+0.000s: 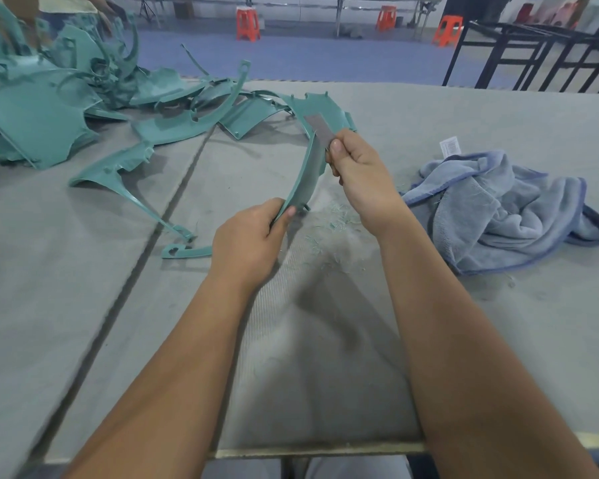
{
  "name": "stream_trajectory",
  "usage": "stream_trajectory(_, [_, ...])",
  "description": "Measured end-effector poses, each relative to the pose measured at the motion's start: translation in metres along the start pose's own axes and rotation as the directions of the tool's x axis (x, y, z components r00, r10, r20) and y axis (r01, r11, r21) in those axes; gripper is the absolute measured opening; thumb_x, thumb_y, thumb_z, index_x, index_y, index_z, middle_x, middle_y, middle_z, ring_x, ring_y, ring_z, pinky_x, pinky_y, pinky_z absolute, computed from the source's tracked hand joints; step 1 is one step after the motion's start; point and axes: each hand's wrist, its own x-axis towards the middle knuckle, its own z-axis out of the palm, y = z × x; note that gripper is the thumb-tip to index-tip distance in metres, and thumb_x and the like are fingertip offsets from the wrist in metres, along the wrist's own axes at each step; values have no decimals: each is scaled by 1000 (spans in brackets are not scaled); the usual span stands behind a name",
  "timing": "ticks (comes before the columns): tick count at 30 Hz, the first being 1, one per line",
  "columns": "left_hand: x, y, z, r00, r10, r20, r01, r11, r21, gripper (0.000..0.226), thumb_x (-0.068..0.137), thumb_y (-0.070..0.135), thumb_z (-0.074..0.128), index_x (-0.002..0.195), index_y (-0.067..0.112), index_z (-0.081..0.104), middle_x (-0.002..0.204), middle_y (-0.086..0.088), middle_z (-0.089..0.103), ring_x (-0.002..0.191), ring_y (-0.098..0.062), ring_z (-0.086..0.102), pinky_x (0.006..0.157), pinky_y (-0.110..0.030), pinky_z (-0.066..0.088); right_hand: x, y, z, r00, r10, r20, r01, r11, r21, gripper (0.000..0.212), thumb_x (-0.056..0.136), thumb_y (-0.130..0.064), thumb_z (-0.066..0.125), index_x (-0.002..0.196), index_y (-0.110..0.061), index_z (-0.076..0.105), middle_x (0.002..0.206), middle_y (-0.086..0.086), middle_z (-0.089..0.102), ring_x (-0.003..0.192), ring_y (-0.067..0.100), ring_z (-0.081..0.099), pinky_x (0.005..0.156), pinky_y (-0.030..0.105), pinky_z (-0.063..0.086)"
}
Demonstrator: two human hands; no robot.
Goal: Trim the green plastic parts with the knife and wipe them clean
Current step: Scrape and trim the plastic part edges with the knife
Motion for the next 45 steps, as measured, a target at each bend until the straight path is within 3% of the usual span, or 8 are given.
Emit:
stream_trajectory(10, [2,-3,3,999,-29,-33,28,999,-20,38,102,41,41,71,19,43,56,5,45,58,-20,45,49,-33,27,-20,16,9,990,33,138,-33,999,3,27,101,-15,41,76,-21,47,72,0,41,65,9,35,63,26,30])
stream_trajectory(18, [2,-3,2,999,-45,-25,44,999,-23,41,101,43,41,69,17,39,54,2,42,55,-17,43,48,-32,27,-12,-3,3,995,-45,-84,55,991,123,22,101,-19,40,83,-18,52,70,-12,43,63,-1,37,61,12,34])
stream_trajectory(21, [2,-3,2,999,-35,-23,34,999,-22,41,101,43,41,71,15,42,54,2,42,55,-16,43,49,-32,28,-5,-10,4,994,-34,-102,41,996,73,24,101,-20,40,81,-23,51,71,-14,45,64,1,37,63,17,34])
stream_trajectory(25, [2,-4,3,999,-37,-12,37,999,-32,41,101,43,41,72,14,44,55,1,43,56,-17,44,50,-34,29,-2,-9,11,997,-10,-75,11,1000,19,26,101,-22,40,76,-25,48,71,-11,42,69,9,36,68,26,32])
stream_trajectory(29, [2,-4,3,999,-37,-6,37,998,-53,41,101,42,42,73,13,44,54,1,42,57,-19,43,51,-35,28,-6,-4,10,1000,-10,-25,11,999,41,23,102,-19,38,81,-19,49,70,-10,40,66,7,35,62,21,31])
stream_trajectory(37, [4,-6,5,995,-88,-42,85,995,-58,45,101,45,42,66,18,36,55,3,44,55,-16,42,48,-32,26,-20,9,15,989,-13,148,18,999,-38,29,101,-13,43,75,-23,48,68,-6,40,67,10,35,66,30,30])
stream_trajectory(41, [3,-6,5,996,-79,-50,76,996,-55,45,100,46,43,62,22,33,53,3,43,54,-14,42,48,-32,26,-26,11,18,992,-17,121,15,1000,23,29,101,-13,44,74,-25,49,66,-9,40,65,6,36,64,25,31])
stream_trajectory(45, [3,-6,5,995,-96,-38,93,993,-69,45,100,45,43,61,25,33,50,4,40,51,-9,42,47,-31,23,-17,-2,12,998,-46,-39,49,995,84,27,101,-18,42,75,-26,49,66,-15,42,65,3,37,62,17,33])
